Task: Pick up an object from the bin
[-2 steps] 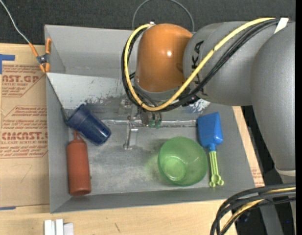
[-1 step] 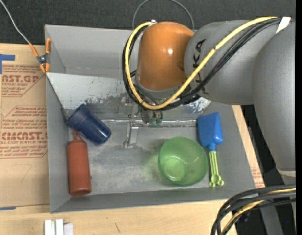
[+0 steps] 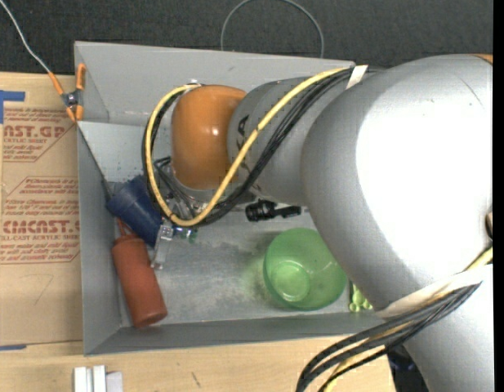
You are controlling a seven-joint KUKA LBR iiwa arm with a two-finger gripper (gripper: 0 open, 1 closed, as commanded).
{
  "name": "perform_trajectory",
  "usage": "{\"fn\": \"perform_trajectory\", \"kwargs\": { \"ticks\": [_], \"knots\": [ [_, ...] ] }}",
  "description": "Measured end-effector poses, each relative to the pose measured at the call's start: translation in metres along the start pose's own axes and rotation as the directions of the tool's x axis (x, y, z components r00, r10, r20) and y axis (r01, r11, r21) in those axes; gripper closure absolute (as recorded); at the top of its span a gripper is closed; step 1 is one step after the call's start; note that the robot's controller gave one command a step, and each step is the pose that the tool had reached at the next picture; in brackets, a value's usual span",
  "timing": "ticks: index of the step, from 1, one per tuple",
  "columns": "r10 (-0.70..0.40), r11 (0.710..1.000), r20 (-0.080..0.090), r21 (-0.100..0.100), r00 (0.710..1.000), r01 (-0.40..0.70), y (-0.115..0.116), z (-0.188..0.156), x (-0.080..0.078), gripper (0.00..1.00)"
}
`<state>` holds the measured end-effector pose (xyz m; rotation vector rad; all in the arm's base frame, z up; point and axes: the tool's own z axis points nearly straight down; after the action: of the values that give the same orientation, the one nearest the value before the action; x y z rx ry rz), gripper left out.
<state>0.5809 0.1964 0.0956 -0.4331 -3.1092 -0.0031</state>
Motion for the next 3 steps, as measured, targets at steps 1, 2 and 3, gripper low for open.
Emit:
{"fn": "perform_trajectory", "kwargs": {
  "ticks": [1, 2, 3],
  "knots": [
    [-0.160, 0.987, 0.011, -0.002, 0.987, 0.160, 0.010, -0.037, -0.004, 0.00],
    [0.076, 0.997, 0.004, -0.003, 0.997, -0.076, 0.051, -0.012, 0.008, 0.00],
    [0.036, 0.999, 0.020, -0.017, 0.999, -0.035, 0.040, 0.016, 0.008, 0.00]
  ]
}}
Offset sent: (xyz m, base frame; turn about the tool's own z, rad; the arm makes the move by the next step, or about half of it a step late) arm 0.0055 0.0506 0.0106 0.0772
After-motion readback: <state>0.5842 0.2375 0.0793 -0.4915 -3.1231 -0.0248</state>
